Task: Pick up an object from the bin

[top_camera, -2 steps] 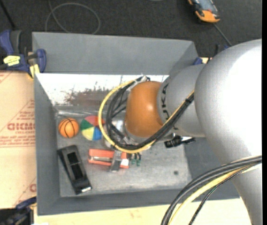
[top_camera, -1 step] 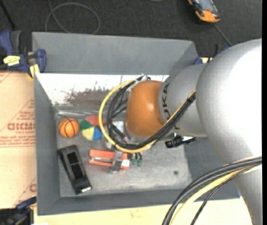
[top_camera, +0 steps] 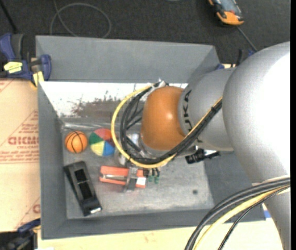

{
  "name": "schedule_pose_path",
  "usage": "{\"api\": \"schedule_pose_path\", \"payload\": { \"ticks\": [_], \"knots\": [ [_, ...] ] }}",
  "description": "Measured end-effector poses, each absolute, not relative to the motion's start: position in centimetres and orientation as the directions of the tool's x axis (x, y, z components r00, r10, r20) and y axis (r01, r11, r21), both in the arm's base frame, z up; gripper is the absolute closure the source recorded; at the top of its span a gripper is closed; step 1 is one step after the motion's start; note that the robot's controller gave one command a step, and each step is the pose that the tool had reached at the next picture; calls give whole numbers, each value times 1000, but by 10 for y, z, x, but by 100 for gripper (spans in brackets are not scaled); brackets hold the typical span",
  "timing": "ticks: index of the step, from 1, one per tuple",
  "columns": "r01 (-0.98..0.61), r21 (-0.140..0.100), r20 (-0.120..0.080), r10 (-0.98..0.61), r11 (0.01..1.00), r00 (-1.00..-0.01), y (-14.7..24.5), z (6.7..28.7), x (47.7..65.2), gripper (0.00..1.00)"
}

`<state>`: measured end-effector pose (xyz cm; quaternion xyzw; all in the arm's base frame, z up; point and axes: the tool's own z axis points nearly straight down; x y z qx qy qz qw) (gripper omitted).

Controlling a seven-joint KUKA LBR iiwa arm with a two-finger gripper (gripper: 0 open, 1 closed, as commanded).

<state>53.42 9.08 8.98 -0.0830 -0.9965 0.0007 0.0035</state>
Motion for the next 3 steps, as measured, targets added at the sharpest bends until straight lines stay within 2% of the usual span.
{"api": "schedule_pose_path", "payload": {
  "ticks": [3],
  "knots": [
    [163,-1,3,163,987,-987,90,136,535,100]
  ]
}}
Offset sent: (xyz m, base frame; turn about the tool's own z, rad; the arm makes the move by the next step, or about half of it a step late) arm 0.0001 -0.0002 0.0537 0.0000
